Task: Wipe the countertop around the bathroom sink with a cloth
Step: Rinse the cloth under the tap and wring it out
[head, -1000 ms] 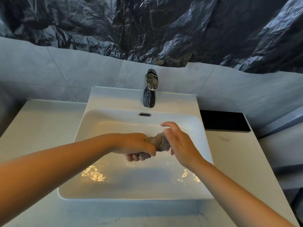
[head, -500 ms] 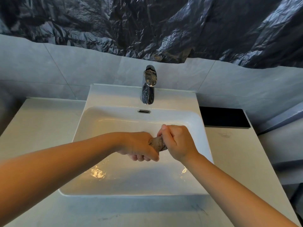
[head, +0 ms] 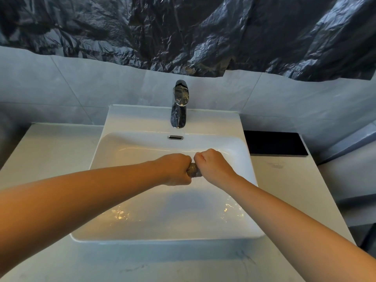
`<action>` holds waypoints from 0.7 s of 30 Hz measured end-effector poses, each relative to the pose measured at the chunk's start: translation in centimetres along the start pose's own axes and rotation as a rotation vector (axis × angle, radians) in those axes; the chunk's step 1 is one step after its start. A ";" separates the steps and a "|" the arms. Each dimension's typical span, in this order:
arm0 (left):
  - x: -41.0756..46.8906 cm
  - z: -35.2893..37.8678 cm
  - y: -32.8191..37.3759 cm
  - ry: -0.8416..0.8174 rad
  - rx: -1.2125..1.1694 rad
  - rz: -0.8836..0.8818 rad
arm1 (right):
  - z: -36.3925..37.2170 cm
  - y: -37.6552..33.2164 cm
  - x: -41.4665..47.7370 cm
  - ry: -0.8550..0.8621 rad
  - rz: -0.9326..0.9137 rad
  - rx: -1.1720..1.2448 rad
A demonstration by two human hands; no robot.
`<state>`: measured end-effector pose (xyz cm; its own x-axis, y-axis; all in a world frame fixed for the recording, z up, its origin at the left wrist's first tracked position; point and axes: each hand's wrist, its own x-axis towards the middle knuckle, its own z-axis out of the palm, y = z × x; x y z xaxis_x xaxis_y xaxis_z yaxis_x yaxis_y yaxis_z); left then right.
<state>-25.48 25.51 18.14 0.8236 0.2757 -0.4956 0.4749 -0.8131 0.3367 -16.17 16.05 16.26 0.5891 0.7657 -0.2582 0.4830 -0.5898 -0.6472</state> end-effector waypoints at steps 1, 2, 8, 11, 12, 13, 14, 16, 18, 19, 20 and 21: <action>0.1 0.0 0.1 -0.001 0.005 0.001 | 0.0 0.1 0.1 -0.005 0.023 0.004; 0.2 0.1 0.2 -0.004 0.006 -0.001 | 0.1 0.2 0.2 -0.008 0.045 0.006; 0.3 0.1 0.6 -0.018 -0.018 -0.019 | 0.1 0.7 0.2 -0.016 0.030 -0.019; 0.0 -0.1 0.8 0.015 -0.058 -0.036 | -0.4 1.0 -0.5 0.031 -0.093 -0.012; -0.2 -0.2 0.9 0.024 -0.101 -0.045 | -0.5 1.2 -0.8 0.050 -0.145 0.019; -0.5 -0.3 0.8 0.033 -0.163 -0.058 | -0.8 1.4 -1.1 0.070 -0.193 0.062; -0.8 -0.3 0.8 0.039 -0.242 -0.071 | -1.0 1.6 -1.4 0.083 -0.228 0.118; -1.9 -0.3 0.9 0.031 -0.416 -0.088 | -1.8 2.0 -2.1 0.071 -0.207 0.273; -3.1 0.0 1.3 0.004 -0.634 -0.095 | -2.4 2.8 -2.7 0.017 -0.066 0.470; -3.6 0.4 1.6 -0.006 -0.768 -0.101 | -2.7 3.3 -3.1 -0.020 0.008 0.571; -4.2 0.8 1.9 -0.007 -0.894 -0.108 | -3.0 3.7 -3.7 -0.049 0.061 0.681; -4.5 1.2 2.2 0.000 -0.998 -0.114 | -3.3 4.0 -4.3 -0.070 0.086 0.801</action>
<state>-28.54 21.85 20.17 0.7568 0.3252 -0.5670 0.5939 0.0201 0.8043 -14.68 9.53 17.14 0.5483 0.7561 -0.3574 -0.1887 -0.3046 -0.9336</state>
